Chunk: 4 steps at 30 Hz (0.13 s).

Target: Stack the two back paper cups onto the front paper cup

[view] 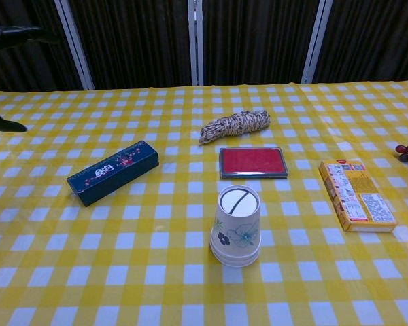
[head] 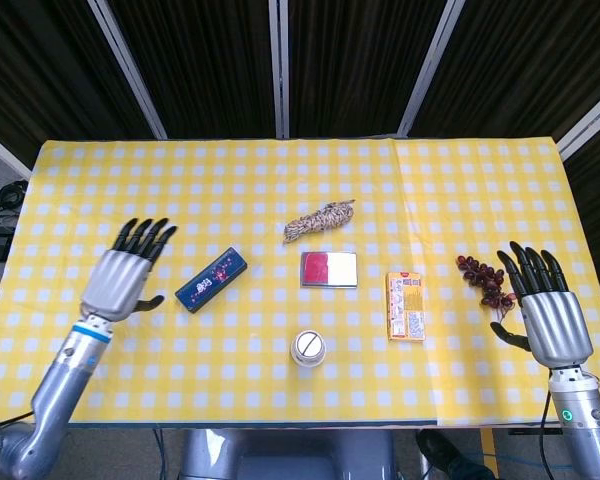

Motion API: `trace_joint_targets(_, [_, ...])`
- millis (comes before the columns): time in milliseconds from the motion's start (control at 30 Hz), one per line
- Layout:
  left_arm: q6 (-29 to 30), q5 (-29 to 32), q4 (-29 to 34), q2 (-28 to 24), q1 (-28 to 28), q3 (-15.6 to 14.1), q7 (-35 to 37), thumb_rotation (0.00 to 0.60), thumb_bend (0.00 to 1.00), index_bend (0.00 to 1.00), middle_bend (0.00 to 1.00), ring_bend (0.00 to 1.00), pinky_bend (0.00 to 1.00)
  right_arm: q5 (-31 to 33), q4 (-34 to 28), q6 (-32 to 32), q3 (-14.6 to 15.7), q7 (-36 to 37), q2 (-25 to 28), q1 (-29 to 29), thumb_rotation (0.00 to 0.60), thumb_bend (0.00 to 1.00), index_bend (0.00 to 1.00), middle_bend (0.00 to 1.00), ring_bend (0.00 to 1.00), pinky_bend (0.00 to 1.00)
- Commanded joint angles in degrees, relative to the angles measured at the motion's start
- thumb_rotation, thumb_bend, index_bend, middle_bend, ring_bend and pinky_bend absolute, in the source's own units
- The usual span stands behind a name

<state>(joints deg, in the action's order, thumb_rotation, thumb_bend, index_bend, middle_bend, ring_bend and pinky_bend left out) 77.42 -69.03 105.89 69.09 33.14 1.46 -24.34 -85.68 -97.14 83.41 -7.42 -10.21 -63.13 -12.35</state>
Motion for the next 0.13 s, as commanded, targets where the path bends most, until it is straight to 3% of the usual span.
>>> trace_joint_targets(33, [8.3,-3.2,1.2,-3.9,-8.2,-3.8,4.8,0.6,0.0,0.0,0.0,0.0,0.0,-0.3,-0.3,0.0,0.0,0.1,0.2,0.0,0.6,0.0,0.0,0.0,0.0,0.0])
trace_joint_targets(133, [12.8,-6.1,0.5,-5.1,-13.0,-6.0,7.4,0.6,0.0,0.0,0.0,0.0,0.0,-0.4,-0.8,-0.4,0.2,0.1,0.7,0.0,0.6,0.0,0.0,0.0,0.0,0.0])
